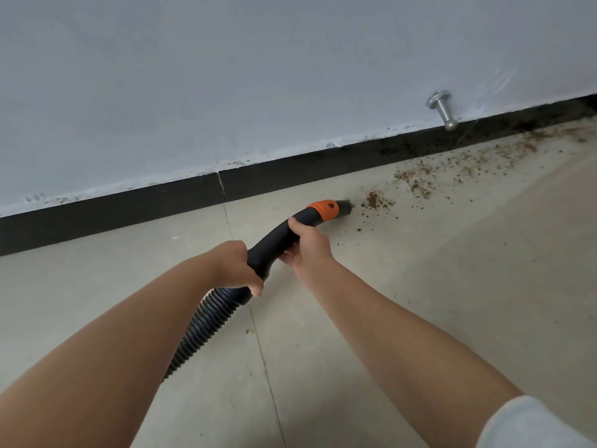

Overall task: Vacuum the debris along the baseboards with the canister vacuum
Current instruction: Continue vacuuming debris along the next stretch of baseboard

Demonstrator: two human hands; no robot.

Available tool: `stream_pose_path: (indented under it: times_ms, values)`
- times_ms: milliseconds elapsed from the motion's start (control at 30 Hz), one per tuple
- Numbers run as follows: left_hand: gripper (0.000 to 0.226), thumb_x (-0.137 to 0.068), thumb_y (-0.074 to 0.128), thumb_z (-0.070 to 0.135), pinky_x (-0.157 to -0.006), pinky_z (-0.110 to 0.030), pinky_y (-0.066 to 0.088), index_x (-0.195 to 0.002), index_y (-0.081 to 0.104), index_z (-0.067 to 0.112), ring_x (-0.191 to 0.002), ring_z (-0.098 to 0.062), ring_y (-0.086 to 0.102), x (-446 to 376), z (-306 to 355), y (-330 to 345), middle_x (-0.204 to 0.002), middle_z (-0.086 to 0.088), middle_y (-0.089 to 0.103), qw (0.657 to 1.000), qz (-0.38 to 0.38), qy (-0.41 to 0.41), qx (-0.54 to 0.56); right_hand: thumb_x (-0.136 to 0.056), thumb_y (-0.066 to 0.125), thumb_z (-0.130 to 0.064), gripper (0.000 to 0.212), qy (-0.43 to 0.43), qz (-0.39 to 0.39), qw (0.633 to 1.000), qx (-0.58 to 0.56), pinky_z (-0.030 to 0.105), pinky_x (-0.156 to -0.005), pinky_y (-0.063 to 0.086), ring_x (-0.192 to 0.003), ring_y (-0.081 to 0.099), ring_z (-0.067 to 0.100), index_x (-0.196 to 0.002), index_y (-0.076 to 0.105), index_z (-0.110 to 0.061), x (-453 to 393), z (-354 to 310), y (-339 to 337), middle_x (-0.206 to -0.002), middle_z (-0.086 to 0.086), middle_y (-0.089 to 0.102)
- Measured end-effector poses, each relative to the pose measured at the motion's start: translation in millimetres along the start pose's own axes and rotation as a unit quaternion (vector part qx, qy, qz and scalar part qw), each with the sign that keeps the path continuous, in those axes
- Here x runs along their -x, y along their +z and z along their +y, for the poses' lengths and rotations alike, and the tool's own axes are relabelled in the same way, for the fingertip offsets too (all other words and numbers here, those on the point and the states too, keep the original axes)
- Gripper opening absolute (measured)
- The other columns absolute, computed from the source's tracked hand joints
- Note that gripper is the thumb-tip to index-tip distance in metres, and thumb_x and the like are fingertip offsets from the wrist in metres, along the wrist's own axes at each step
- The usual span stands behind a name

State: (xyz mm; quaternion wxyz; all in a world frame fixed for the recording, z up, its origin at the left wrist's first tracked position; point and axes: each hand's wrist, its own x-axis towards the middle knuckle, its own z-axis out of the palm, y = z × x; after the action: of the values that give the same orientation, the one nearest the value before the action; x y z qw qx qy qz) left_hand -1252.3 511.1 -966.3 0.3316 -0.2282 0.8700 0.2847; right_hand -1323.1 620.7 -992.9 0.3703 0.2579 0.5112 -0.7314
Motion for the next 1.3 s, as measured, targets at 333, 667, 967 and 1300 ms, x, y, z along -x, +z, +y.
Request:
stream_pose_path:
  times_ms: [333, 667, 967, 1300]
  values:
    - [0.031, -0.070, 0.076, 0.024, -0.061, -0.020, 0.041, -0.085, 0.052, 0.014, -0.075, -0.015, 0.053, -24.9, 54.1, 14.9, -0.082, -0.001, 0.056, 0.999, 0.017, 0.048, 0.020, -0.091, 0.060, -0.018, 0.047, -0.026, 0.077, 0.996, 0.029, 0.041, -0.087, 0.052, -0.112, 0.056, 0.034, -0.132, 0.044, -0.003, -19.0, -39.0, -37.6, -0.123, 0.016, 0.056]
    - [0.032, -0.068, 0.077, 0.028, -0.050, -0.016, 0.042, -0.082, 0.051, 0.015, -0.059, -0.004, 0.056, -33.9, 88.9, 38.6, -0.066, 0.005, 0.060, 0.986, 0.097, 0.061, 0.117, -0.091, 0.059, -0.018, 0.041, -0.057, 0.112, 0.992, 0.009, 0.038, -0.083, 0.049, -0.090, 0.055, 0.027, -0.126, 0.047, -0.002, -32.8, -71.5, -71.9, -0.103, 0.011, 0.056]
    - [0.038, -0.069, 0.076, 0.025, -0.050, -0.018, 0.038, -0.096, 0.051, 0.014, -0.065, -0.005, 0.052, -26.7, 57.9, 18.9, -0.079, 0.003, 0.056, 0.981, 0.141, 0.083, 0.102, -0.088, 0.064, -0.013, 0.043, -0.107, 0.064, 0.991, 0.041, 0.040, -0.081, 0.054, -0.110, 0.057, 0.033, -0.126, 0.049, 0.001, -22.4, -70.5, -29.2, -0.123, 0.018, 0.057]
    - [0.030, -0.069, 0.075, 0.011, -0.050, -0.018, 0.037, -0.086, 0.051, 0.016, -0.061, -0.007, 0.054, 14.2, -38.1, -4.8, -0.069, 0.002, 0.057, 0.983, 0.152, 0.017, 0.100, -0.088, 0.063, -0.014, 0.047, 0.004, -0.001, 0.995, 0.096, 0.047, -0.092, 0.051, -0.116, 0.054, 0.035, -0.129, 0.043, -0.003, -11.2, -1.3, 45.7, -0.127, 0.016, 0.054]
